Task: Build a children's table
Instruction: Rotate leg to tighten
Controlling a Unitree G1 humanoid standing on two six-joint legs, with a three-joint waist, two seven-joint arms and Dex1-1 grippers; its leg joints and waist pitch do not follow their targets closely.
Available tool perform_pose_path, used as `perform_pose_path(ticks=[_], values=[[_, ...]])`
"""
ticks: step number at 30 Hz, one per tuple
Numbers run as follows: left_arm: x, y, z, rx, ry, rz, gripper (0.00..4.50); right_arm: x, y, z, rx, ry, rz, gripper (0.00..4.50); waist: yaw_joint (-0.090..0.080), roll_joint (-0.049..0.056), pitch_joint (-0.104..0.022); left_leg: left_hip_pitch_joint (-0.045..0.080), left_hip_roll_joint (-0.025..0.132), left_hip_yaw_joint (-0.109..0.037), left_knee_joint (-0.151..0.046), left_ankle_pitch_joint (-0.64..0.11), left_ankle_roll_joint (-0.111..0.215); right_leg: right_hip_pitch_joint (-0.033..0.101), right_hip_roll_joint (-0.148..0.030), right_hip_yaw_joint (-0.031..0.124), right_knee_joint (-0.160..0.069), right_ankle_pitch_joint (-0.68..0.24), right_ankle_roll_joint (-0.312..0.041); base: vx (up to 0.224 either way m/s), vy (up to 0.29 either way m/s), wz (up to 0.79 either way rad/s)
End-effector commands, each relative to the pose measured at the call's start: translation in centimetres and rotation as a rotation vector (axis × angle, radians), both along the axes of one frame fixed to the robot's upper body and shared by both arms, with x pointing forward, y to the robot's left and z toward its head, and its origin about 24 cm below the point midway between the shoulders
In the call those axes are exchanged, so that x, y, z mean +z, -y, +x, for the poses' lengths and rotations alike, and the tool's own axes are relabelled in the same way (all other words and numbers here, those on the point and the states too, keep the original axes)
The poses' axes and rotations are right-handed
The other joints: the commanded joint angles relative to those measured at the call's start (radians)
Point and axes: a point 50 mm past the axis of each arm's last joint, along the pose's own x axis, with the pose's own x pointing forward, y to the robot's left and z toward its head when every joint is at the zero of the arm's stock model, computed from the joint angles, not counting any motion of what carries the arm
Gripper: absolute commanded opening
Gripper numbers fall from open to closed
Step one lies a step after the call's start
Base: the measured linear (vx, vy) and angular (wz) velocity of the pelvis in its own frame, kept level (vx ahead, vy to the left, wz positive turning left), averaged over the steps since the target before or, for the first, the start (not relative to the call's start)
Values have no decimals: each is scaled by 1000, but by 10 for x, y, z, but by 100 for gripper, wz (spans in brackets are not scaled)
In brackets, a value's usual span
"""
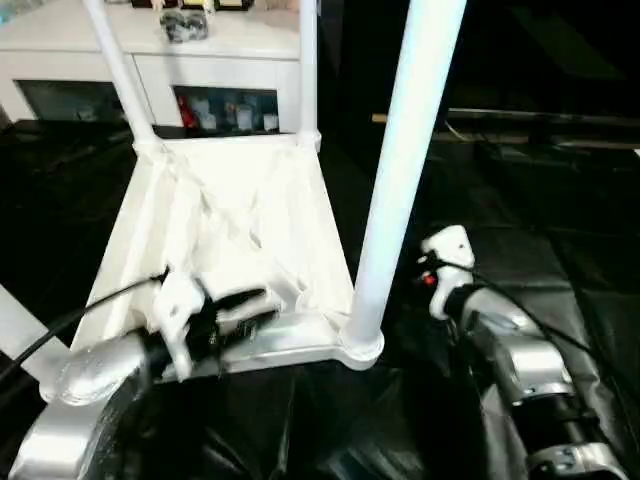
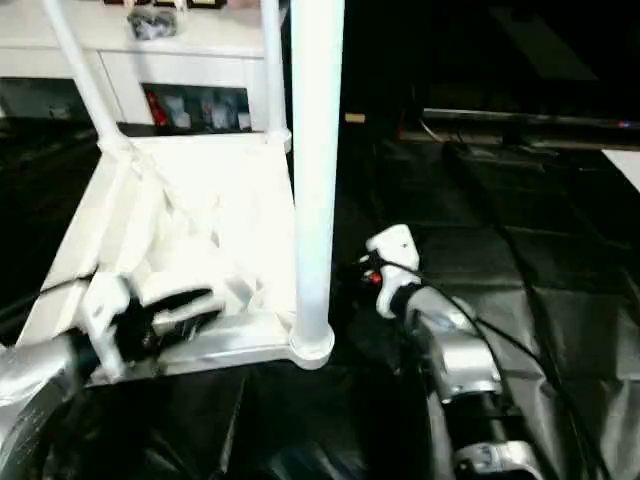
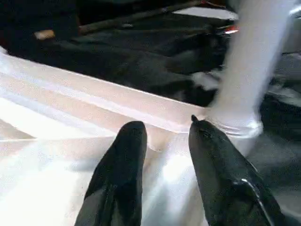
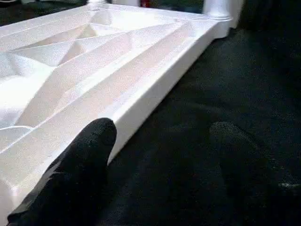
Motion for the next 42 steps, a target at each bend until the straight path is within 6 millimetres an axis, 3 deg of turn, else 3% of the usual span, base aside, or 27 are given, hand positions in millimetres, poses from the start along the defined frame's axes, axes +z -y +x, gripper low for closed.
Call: perform_pose_path(ticks=[1,4,6,10,11,13,14,15,18,19,20,21,22,26,30,38,39,40,42], values=[[9,2,-1,-9,12,-18,174,5,-6,-1,34,19,6,362,0,1,-52,10,23,-1,-70,-272,20,41,-56,53,-80,-344,-146,0,0,0],[11,-3,-8,-41,-46,-14,174,7,-13,-10,136,26,24,362,1,0,-49,11,24,-3,-73,-295,16,40,-54,54,-81,-356,-134,0,0,0],[3,-14,-20,-54,-135,82,174,6,-16,-22,250,17,36,362,-1,5,-47,10,24,-7,-76,-317,18,41,-53,53,-81,-375,-116,0,0,0],[-12,-30,-26,-14,-193,167,174,4,-13,-23,238,19,21,362,-4,4,-46,12,21,-7,-77,-326,14,37,-52,55,-90,-400,-106,0,0,0],[-25,-43,-18,104,-166,243,174,3,-10,-19,191,16,19,362,-4,8,-44,13,19,-8,-77,-336,11,35,-50,54,-94,-412,-100,0,0,0],[-35,-53,0,304,-89,221,174,3,-4,-12,82,16,11,362,-4,8,-43,18,16,-9,-77,-351,0,35,-53,52,-100,-448,-82,0,0,0],[-35,-53,0,304,-89,221,174,3,-4,-12,82,16,11,362,-3,5,-44,30,13,-7,-74,-369,-9,30,-54,50,-110,-486,-72,0,0,0],[-41,-59,11,488,-66,185,174,3,4,-4,-47,12,19,362,0,10,-45,25,20,-10,-76,-368,-18,32,-56,52,-103,-466,-84,0,0,0],[-36,-48,19,662,-61,86,174,3,15,1,-237,15,20,362,-1,7,-45,28,19,-11,-74,-383,-30,34,-58,48,-102,-484,-83,-21,-1,2],[-35,-45,20,675,-59,67,174,3,16,1,-259,12,21,362,-3,4,-42,20,17,-13,-75,-376,-27,39,-59,44,-107,-512,-72,0,0,0],[-30,-34,21,705,-27,9,174,2,21,-1,-340,9,27,362,-2,4,-43,26,15,-12,-72,-385,-22,34,-60,43,-114,-545,-56,0,0,0],[-30,-27,22,711,-6,12,174,1,22,-3,-365,12,16,362,-4,1,-43,23,13,-13,-71,-385,-18,35,-58,40,-117,-554,-45,0,0,0],[-30,-20,24,726,18,9,174,-1,24,-7,-388,14,1,362,-3,9,-44,23,12,-14,-71,-387,-17,34,-58,40,-119,-557,-38,0,0,0],[-30,4,29,733,71,-6,174,-5,25,-15,-448,6,21,362,-6,8,-50,16,13,-16,-74,-370,-5,39,-55,38,-120,-501,-19,0,0,0],[-7,16,30,678,148,-81,174,5,18,-18,-421,47,85,362,-8,5,-55,7,19,-16,-74,-333,3,45,-56,44,-105,-410,-45,0,0,0],[3,18,25,642,179,-90,174,9,10,-19,-354,63,49,362,-7,6,-64,-1,19,-8,-62,-191,25,51,-49,50,-71,-160,-128,0,0,0],[3,18,25,642,179,-90,174,9,10,-19,-354,63,49,362,-7,7,-64,0,20,-7,-60,-183,29,51,-49,50,-70,-144,-134,0,0,0],[3,18,26,658,178,-83,174,11,8,-18,-355,62,56,362,-9,1,-64,0,20,-6,-60,-181,30,51,-48,50,-69,-139,-136,0,0,0],[3,19,26,665,172,-81,174,13,5,-17,-355,63,63,362,-7,4,-61,1,20,-5,-61,-192,31,51,-50,51,-71,-157,-137,0,0,0]])
